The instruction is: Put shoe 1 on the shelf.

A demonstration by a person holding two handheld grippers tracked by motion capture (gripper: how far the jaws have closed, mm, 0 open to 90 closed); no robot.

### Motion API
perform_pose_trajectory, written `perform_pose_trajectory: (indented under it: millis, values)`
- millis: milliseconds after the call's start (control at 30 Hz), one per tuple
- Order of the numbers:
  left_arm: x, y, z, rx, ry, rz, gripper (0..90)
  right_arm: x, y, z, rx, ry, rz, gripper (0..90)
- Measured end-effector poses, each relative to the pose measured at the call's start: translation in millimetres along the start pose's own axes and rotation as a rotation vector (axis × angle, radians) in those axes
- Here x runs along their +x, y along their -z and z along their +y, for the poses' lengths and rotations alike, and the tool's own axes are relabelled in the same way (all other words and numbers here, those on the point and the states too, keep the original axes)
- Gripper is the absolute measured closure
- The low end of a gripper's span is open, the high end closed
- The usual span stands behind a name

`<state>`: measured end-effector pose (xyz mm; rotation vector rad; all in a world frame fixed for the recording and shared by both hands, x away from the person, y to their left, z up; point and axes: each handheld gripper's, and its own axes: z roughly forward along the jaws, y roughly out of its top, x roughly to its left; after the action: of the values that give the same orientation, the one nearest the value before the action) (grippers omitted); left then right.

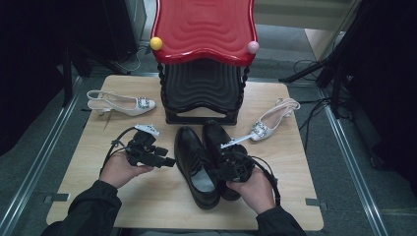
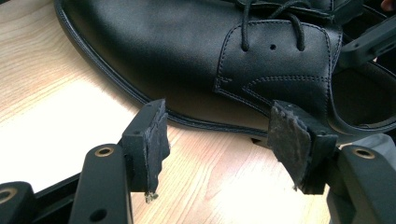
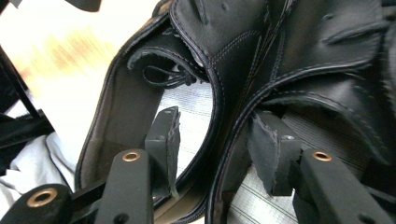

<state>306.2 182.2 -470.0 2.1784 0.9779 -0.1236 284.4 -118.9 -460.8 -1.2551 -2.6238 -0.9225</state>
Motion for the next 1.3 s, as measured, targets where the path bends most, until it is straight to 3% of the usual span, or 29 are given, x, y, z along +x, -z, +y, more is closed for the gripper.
perform_pose_trajectory:
  millis: [167,400,567,733,1033,1167,1300]
  values:
    - [-3.0,1.9,0.8,-0.019,-0.027,0.004,38.6,-0.1,-10.3,3.6,0.038,-0.014,-0.043,57.8]
    - [-0.6,2.4,0.0,-0.024,-0.012,0.009,38.5,-0.1,-22.6,8.3,0.082,-0.021,-0.077,58.6]
    - [2.7,7.5,-1.3,-0.031,0.002,0.003,36.8,1.1,-27.2,10.5,0.095,-0.028,-0.114,62.7]
    - [6.0,10.9,-2.7,-0.044,0.006,0.008,36.0,1.5,-29.1,11.7,0.102,-0.043,-0.154,73.1]
    - [11.8,13.6,-3.9,-0.053,0.015,0.021,34.6,-10.7,-22.5,11.9,0.110,-0.114,-0.118,82.9]
    - [13.6,14.9,-4.3,-0.049,0.014,0.025,34.7,-15.4,-14.6,11.8,0.120,-0.121,-0.109,83.7]
    - [14.7,15.3,-4.9,-0.048,0.013,0.028,34.7,-21.1,-5.9,11.9,0.098,-0.140,-0.063,83.9]
